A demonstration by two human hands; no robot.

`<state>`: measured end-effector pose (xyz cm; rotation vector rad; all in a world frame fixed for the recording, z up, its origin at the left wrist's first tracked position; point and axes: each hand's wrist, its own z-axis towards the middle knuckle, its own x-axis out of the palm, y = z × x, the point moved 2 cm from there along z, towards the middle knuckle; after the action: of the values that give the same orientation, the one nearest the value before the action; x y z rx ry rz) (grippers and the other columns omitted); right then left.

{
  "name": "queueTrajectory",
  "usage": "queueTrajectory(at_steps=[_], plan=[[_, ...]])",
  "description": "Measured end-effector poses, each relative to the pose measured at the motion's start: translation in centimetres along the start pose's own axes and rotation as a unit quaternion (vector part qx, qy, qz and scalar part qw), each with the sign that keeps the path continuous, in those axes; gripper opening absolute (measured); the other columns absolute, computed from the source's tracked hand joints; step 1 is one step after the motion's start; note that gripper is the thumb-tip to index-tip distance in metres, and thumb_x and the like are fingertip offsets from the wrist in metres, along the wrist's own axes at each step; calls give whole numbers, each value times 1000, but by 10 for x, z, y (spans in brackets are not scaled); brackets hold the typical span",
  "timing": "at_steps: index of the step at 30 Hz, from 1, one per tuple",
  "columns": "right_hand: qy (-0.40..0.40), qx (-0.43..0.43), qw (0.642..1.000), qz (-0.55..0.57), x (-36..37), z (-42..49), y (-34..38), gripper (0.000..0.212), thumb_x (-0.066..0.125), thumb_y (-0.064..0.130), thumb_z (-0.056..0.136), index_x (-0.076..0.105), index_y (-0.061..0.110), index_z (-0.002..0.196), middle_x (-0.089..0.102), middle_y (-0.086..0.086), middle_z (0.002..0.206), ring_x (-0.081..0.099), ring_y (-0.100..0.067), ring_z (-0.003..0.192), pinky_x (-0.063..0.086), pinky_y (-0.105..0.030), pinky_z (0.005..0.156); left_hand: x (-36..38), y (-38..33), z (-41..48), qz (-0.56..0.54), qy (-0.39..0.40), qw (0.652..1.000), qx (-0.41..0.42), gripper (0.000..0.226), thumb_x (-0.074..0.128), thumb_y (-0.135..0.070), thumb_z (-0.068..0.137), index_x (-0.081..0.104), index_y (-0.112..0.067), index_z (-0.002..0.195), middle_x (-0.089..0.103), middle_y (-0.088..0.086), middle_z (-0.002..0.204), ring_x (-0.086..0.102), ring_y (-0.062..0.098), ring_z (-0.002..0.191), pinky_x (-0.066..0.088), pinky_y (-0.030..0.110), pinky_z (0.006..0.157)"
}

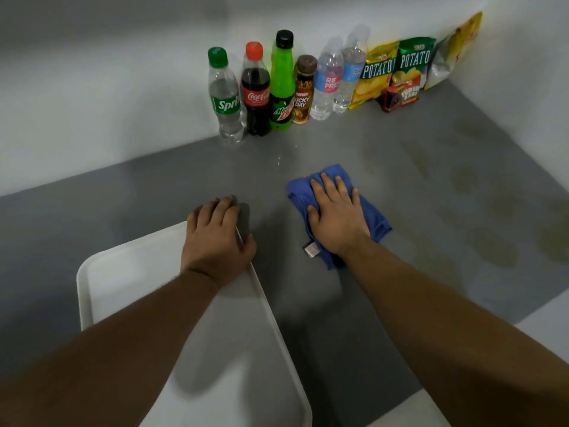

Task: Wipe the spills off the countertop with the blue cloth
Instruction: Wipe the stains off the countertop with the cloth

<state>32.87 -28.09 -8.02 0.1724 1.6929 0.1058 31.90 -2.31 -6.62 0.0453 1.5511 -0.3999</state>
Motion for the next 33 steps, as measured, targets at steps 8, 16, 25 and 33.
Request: queueTrajectory(at_steps=[8,16,25,33], plan=[[28,-188,982,4,0,-66,-20,58,32,46,107,29,27,161,21,4,170,12,-22,158,7,-49,127,-7,-18,-7,-15,-8,1000,13,60,62,-34,93,50,-11,146,44,11,159,35,34,149,14,59,127],[3,-31,999,13,7,-62,12,61,27,46,108,18,23,164,12,0,173,4,-26,159,5,-55,127,6,-65,-43,-86,-19,996,26,53,57,-31,96,52,-12,145,49,8,155,40,30,147,20,57,126],[14,-67,998,-11,11,-113,-6,59,31,48,106,23,31,162,16,6,172,7,-25,159,7,-58,126,14,-59,-48,-105,-41,993,14,42,51,-23,98,57,-10,138,52,9,152,44,30,144,21,55,126],[16,-23,1000,-1,32,-165,23,62,22,54,107,11,33,164,5,5,173,-5,-23,159,0,-55,127,16,-59,-48,-123,-44,991,7,50,43,-20,90,59,-9,136,52,10,152,43,31,145,19,53,127]])
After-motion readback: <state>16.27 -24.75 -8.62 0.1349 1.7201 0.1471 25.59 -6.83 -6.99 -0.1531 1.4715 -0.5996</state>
